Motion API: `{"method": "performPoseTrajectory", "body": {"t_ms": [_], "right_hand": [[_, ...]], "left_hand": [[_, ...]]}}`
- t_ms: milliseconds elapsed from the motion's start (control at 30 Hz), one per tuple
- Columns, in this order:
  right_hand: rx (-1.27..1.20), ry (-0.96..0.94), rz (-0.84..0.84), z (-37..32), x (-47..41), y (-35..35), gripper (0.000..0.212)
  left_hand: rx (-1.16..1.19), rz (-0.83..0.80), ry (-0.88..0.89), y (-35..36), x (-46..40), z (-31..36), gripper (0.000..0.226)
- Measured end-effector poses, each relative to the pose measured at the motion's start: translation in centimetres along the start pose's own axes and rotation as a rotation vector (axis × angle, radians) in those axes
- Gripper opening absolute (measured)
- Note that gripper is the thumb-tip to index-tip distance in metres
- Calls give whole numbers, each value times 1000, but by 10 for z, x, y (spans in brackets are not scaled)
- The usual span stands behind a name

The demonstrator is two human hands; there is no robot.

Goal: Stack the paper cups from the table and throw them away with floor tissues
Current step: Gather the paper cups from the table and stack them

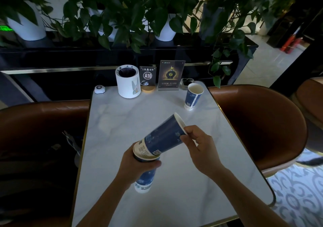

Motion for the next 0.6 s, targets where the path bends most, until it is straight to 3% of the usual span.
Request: {"method": "performPoseTrajectory", "body": {"t_ms": [167, 600], "right_hand": [[49, -19, -47, 2, 0, 6, 12], [161, -140, -418, -13, 32, 60, 19]], "left_hand": [[-204, -52, 80, 7, 4, 13, 47], [-94, -87, 197, 20, 7, 24, 68]]}}
Point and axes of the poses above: each hand's wrist, its own x-axis away from the middle knuckle, its own y-axis out of the palm, z = x × y, the point moved 7 cm from there along -x, towards the middle knuckle, and after that the axes turned 1 degree about x, right-handed, at the moved point
